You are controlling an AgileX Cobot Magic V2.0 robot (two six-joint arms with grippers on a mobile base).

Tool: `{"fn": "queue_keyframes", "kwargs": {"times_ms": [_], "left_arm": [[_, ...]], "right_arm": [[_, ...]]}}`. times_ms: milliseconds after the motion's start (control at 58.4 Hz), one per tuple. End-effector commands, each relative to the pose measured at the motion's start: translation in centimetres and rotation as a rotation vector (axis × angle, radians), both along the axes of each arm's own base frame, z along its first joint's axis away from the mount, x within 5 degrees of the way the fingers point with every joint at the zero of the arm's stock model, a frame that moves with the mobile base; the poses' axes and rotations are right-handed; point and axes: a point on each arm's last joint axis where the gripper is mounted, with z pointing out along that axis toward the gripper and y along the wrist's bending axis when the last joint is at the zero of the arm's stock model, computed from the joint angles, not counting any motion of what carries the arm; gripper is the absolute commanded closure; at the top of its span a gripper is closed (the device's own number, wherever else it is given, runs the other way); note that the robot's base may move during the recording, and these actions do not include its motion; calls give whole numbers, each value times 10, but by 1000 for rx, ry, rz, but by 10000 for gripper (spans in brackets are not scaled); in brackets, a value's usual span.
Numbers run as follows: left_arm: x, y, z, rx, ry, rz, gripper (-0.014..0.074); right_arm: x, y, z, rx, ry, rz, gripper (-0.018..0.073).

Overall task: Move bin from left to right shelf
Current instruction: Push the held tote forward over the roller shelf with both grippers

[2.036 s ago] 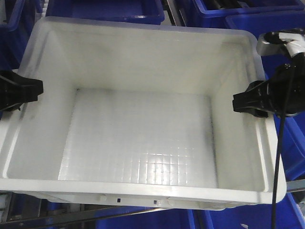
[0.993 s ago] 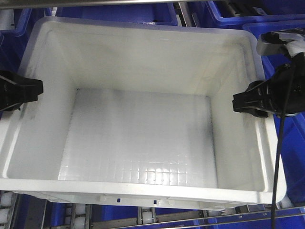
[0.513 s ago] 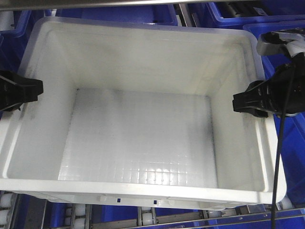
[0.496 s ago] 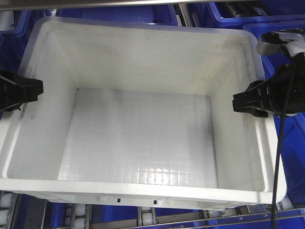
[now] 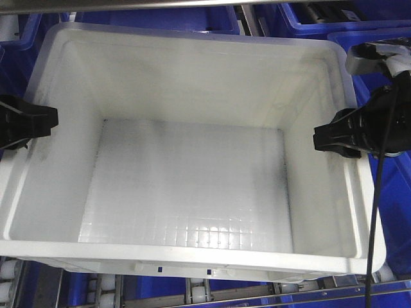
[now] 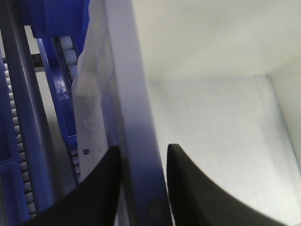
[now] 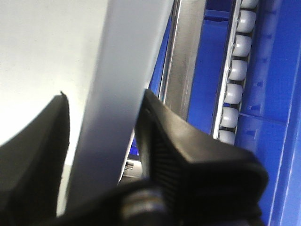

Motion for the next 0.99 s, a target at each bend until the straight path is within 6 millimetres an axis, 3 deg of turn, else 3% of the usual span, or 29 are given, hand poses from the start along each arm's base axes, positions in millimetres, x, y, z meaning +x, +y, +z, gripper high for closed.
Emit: {"fn": "queue_keyframes", "kwargs": {"times_ms": [0, 975], "left_arm": [[-4, -4, 27, -118, -132, 12, 603], [-6, -6, 23, -110, -79, -15, 603]], "right_arm": [[-3, 7, 33, 126, -171, 2, 564], [2, 6, 37, 144, -235, -26, 564]]}}
